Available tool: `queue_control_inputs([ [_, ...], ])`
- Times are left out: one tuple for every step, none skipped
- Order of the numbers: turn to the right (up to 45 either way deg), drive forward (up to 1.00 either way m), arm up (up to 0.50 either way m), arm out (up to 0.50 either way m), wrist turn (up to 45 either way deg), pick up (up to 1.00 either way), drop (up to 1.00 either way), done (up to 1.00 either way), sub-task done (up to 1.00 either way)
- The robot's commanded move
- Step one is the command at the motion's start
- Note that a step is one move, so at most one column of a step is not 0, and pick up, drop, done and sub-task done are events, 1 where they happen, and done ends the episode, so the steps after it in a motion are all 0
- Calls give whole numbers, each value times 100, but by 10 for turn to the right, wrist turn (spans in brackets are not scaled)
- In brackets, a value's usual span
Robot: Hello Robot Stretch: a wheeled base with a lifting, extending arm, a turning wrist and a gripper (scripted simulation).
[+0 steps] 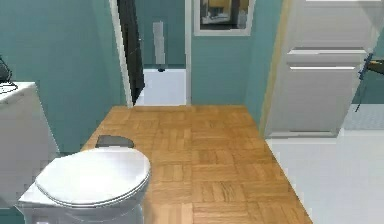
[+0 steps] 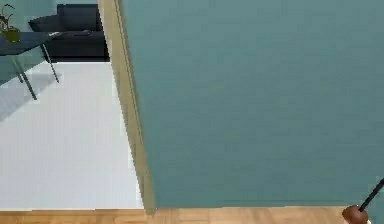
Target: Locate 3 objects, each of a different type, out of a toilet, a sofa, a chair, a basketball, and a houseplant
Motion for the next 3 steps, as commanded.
queue_control_inputs([
  [0,30,0,0,0,0,0,0,0],
  [-450,0,0,0,0,0,0,0,0],
  [0,0,0,0,0,0,0,0,100],
])
